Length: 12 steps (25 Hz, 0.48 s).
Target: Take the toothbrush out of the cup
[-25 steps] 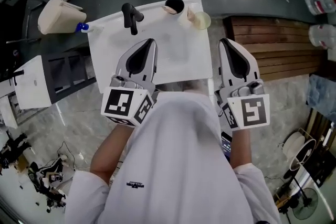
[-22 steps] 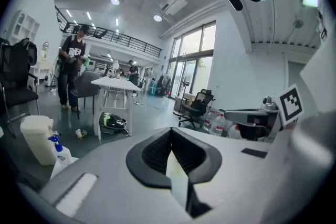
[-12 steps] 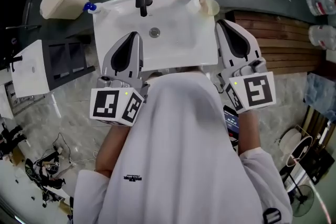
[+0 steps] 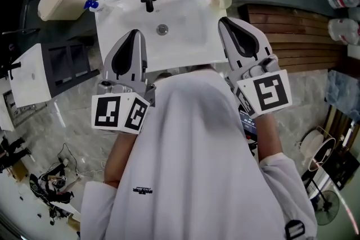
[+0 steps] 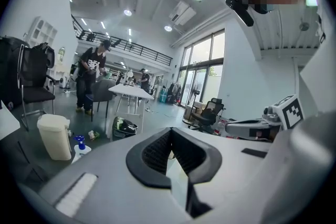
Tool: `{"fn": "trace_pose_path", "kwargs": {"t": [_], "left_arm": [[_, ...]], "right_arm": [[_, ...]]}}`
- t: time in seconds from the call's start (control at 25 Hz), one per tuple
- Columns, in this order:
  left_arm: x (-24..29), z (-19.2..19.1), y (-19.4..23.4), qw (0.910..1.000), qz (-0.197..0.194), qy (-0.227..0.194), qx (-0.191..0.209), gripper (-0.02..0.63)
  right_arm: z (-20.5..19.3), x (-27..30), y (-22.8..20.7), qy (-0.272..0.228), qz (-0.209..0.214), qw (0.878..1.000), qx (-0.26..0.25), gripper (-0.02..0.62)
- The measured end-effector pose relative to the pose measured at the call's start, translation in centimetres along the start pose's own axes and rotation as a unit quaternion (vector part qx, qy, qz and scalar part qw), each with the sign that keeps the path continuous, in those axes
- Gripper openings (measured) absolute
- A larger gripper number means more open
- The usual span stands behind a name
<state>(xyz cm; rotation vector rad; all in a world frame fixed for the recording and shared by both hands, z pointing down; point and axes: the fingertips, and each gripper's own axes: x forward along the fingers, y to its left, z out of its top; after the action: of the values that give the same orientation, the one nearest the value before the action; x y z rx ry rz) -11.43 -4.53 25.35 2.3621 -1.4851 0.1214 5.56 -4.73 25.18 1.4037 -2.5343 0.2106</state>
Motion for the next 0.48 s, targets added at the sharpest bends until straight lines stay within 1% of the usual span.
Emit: {"fn": "trace_pose_path", "kwargs": {"t": [0.16,0.48], "left_arm": [[0.26,-0.26,-0.23,1.0000,-0.006,0.001,-0.004,0.005],[0.81,-0.80,-0.97,0.9997,-0.021,0.012,-0.004,0.005]], "right_arm": [[-0.58,-0.15,0.21,0.010,-0.004,1.000,-0.002,0.008],[-0.48,-0.29,0.12,0.010,-0.006,1.000,-0.006,0.008]]}}
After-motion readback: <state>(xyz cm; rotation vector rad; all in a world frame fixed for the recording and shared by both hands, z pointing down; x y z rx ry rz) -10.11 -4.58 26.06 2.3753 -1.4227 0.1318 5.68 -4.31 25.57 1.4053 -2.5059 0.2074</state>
